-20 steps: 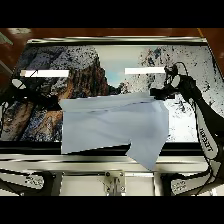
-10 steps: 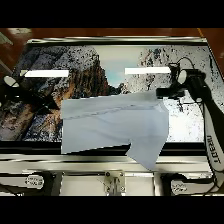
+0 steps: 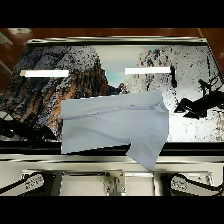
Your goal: Fold the shirts.
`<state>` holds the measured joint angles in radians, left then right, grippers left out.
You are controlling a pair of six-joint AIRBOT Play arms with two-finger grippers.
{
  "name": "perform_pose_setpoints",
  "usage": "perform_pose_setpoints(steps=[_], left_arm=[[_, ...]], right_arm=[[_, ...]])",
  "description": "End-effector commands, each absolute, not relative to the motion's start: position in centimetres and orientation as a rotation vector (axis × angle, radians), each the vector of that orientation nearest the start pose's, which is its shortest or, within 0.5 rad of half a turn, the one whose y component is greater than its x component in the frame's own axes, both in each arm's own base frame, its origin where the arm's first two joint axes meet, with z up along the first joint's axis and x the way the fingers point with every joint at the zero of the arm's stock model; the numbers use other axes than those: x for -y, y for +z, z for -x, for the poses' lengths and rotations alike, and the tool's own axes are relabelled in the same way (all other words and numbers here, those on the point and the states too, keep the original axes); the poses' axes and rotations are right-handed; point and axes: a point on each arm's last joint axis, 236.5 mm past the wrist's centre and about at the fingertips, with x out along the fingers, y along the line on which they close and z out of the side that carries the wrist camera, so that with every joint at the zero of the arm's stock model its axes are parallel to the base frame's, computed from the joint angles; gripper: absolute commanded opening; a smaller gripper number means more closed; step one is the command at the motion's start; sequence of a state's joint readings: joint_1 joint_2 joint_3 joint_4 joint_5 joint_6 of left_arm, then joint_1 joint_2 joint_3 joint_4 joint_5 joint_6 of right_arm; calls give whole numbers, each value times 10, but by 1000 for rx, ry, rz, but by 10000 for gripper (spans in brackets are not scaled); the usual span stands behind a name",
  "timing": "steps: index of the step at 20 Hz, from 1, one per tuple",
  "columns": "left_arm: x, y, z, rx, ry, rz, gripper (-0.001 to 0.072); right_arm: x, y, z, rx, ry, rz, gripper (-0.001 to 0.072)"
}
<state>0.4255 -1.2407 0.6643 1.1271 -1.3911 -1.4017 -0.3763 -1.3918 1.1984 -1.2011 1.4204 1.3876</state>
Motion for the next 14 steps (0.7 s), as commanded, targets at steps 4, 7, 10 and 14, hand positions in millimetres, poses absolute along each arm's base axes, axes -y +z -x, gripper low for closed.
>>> perform_pose_setpoints(steps=[4,7,10,14], left_arm=[[59,-119,-197,-1694,-131,878,694],[67,-124,-191,-1737,-151,864,695],[82,-124,-186,-1772,-196,829,694],[90,-133,-197,-1743,-131,803,167]], right_arm=[[-1,-10,-349,-1420,241,-640,619],[-2,-10,-354,-1401,234,-631,619],[1,-13,-351,-1416,226,-614,619],[4,-15,-346,-1436,219,-597,619]])
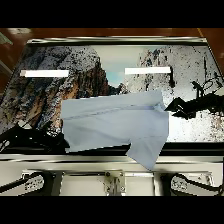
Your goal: Fold the shirts.
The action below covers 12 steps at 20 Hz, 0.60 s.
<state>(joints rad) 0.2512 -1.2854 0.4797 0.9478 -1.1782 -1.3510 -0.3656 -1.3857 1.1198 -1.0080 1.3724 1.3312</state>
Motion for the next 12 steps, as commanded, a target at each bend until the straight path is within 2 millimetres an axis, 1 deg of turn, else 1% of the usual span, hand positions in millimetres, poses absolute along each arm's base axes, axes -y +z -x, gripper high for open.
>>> perform_pose_setpoints(steps=[1,3,5,6,7,8,9,11,12], left_arm=[[90,-134,-201,-1727,-126,809,37],[90,-133,-204,-1715,-135,803,39],[91,-129,-204,-1704,-156,788,39],[90,-127,-206,-1691,-158,783,39],[90,-123,-208,-1674,-162,777,39],[89,-119,-211,-1653,-166,770,39],[89,-115,-214,-1631,-170,762,39],[89,-104,-218,-1588,-183,751,39],[90,-99,-219,-1573,-192,751,39]], right_arm=[[8,-19,-339,-1468,207,-570,619],[25,-32,-312,-1578,157,-483,620],[38,-51,-277,-1708,119,-411,621],[37,-60,-263,-1753,123,-403,621],[29,-70,-252,-1781,139,-428,621],[18,-77,-247,-1782,175,-462,621],[7,-85,-244,-1771,204,-497,621],[-5,-100,-242,-1744,196,-560,621],[-7,-108,-239,-1737,182,-573,621]])
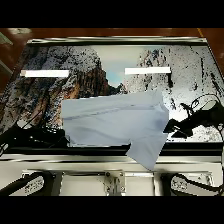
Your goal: Fold the shirts.
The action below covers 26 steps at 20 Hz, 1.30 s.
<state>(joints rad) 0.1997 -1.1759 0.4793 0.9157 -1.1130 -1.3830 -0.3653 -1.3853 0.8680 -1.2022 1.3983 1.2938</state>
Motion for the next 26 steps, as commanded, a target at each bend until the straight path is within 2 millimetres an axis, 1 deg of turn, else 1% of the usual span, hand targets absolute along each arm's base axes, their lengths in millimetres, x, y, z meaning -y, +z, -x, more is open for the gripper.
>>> perform_pose_setpoints(steps=[1,4,6,7,8,9,10,11,12,13,14,16,17,19,20,21,22,23,24,26], left_arm=[[92,-94,-220,-1564,-203,754,39],[94,-84,-220,-1540,-220,749,39],[94,-84,-221,-1536,-220,749,39],[94,-84,-221,-1535,-220,749,39],[94,-83,-221,-1535,-220,751,39],[94,-83,-221,-1534,-220,751,39],[94,-83,-222,-1532,-219,750,39],[93,-84,-224,-1522,-215,747,39],[91,-83,-229,-1496,-231,717,39],[89,-80,-236,-1458,-285,647,39],[86,-73,-245,-1422,-326,585,39],[75,-58,-270,-1354,-294,561,39],[70,-48,-286,-1305,-283,550,39],[61,-24,-317,-1203,-264,525,38],[55,-12,-333,-1151,-250,515,37],[49,1,-350,-1094,-233,505,37],[45,10,-363,-1057,-224,502,36],[43,15,-374,-1043,-224,500,36],[42,16,-382,-1043,-225,503,36],[36,12,-400,-1038,-211,507,37]], right_arm=[[-8,-115,-234,-1740,169,-578,621],[-14,-127,-216,-1776,172,-593,620],[-21,-128,-216,-1763,194,-610,617],[-21,-130,-219,-1748,187,-616,474],[-20,-131,-222,-1734,181,-620,272],[-22,-130,-224,-1727,184,-633,120],[-26,-126,-226,-1723,204,-645,53],[-31,-118,-231,-1708,246,-653,52],[-36,-107,-241,-1668,297,-654,53],[-41,-90,-260,-1580,372,-639,52],[-47,-67,-285,-1458,445,-624,52],[-50,-23,-338,-1244,464,-662,51],[-51,-2,-360,-1162,470,-696,51],[-47,28,-391,-1041,454,-742,51],[-44,38,-405,-990,434,-744,50],[-41,43,-417,-956,406,-722,50],[-44,45,-428,-933,393,-695,50],[-51,45,-440,-913,388,-672,51],[-56,43,-454,-891,376,-655,50],[-58,36,-483,-856,330,-654,50]])
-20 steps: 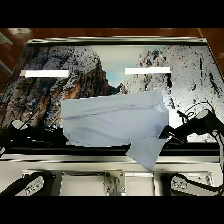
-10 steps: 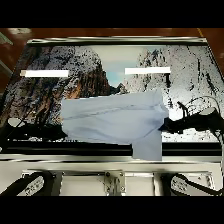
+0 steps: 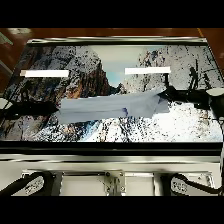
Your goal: Fold the shirts.
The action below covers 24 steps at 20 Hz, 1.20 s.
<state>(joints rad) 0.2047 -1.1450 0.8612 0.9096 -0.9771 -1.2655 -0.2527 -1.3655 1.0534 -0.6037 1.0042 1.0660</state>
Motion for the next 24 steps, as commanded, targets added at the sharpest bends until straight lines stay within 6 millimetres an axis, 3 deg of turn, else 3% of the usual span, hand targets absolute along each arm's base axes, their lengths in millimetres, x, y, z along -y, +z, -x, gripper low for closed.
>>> perform_pose_setpoints(steps=[1,5,8,9,10,11,12,14,17,18,19,20,22,24], left_arm=[[32,8,-411,-1033,-195,516,37],[28,-30,-426,-1108,-177,545,37],[30,-60,-423,-1178,-169,576,47],[32,-63,-423,-1187,-173,592,124],[32,-64,-422,-1191,-174,591,288],[31,-63,-423,-1189,-173,591,584],[28,-60,-424,-1188,-176,579,688],[15,-45,-430,-1179,-180,552,689],[2,-11,-436,-1162,-209,554,687],[1,-2,-435,-1163,-221,553,687],[3,5,-434,-1162,-234,548,687],[7,13,-433,-1160,-246,558,686],[22,32,-433,-1129,-289,608,677],[38,58,-436,-1073,-343,656,677]], right_arm=[[-58,30,-495,-849,313,-658,51],[-55,-1,-525,-873,275,-690,51],[-50,-27,-529,-907,250,-689,63],[-50,-32,-528,-918,247,-692,145],[-51,-34,-528,-921,248,-702,332],[-52,-33,-529,-917,249,-709,512],[-53,-29,-529,-918,263,-698,540],[-34,-25,-523,-941,278,-546,539],[43,-36,-501,-1053,43,-365,540],[58,-44,-491,-1094,-13,-369,620],[63,-53,-481,-1146,-31,-394,672],[61,-63,-472,-1196,-21,-430,673],[41,-84,-460,-1285,39,-516,675],[19,-97,-463,-1302,109,-607,675]])
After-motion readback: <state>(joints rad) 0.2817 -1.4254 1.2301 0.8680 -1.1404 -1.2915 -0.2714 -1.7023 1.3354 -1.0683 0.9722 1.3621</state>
